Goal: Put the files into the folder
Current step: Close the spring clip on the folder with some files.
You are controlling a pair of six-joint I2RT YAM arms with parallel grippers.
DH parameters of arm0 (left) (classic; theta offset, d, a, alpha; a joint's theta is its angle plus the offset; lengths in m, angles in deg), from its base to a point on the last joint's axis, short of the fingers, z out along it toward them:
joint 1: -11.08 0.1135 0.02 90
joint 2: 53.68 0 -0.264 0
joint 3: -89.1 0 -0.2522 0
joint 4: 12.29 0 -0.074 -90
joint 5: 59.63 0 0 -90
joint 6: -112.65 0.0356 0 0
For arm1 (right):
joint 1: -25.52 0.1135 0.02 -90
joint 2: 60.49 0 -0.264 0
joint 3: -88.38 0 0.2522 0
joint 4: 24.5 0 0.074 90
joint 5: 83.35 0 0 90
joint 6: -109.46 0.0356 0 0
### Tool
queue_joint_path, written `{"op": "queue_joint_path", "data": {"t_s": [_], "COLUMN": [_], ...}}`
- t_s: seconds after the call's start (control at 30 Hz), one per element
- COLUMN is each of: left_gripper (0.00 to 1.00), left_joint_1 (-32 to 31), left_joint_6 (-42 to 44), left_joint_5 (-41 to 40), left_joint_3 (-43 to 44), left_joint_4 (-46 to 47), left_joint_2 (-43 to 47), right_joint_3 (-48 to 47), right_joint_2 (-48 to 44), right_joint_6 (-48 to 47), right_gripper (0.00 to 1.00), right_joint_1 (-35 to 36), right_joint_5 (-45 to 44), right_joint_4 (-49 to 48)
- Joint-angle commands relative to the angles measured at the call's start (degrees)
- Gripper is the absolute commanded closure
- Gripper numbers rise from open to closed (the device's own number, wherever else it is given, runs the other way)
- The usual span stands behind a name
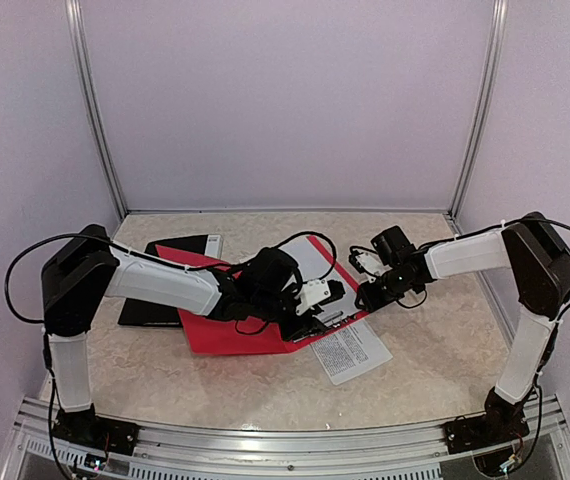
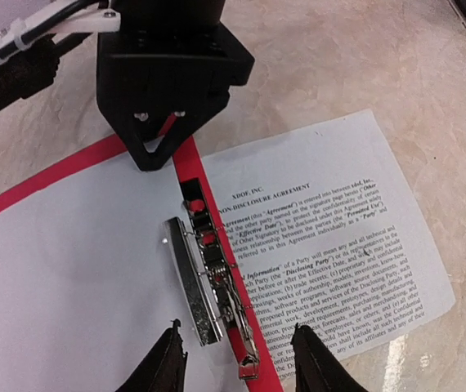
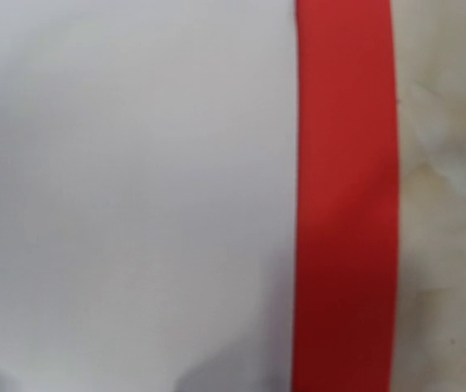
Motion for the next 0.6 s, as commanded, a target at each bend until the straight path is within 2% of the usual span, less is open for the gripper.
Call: {"op": "queue_joint_path", "data": {"t_s": [0.0,0.13,0.4,0.57], "left_gripper": [0.57,0.58,0.71,0.71], "left_joint_1": [0.8,1.2,2.1,2.4], "left_joint_6": [-3.0,-4.1,-4.5,-4.7], "left_joint_5": [1.9,2.7,4.0,4.2], "left_joint_3": [-4.2,-5.6,-4.5,-4.2], "left_joint_4": [0.4,0.8,1.1,0.6], "left_joint_2": [3.0,2.4,-0.3,-0.8], "right_joint_3": [0.5,0.5,0.5,0.5], "right_joint_2": [0.6,0.8,0.7,0.8], "right_joint_6": [-0.3,-0.2,-0.3,-0.3], "right_gripper": [0.71,0.71,0.7,0.71], "right_joint_1": [-0.7,-0.6,-0.6,-0.7], "right_joint_5": [-0.4,-0.2,-0.3,-0.1], "right_joint_4": [1.2,1.1,1.3,1.3]}}
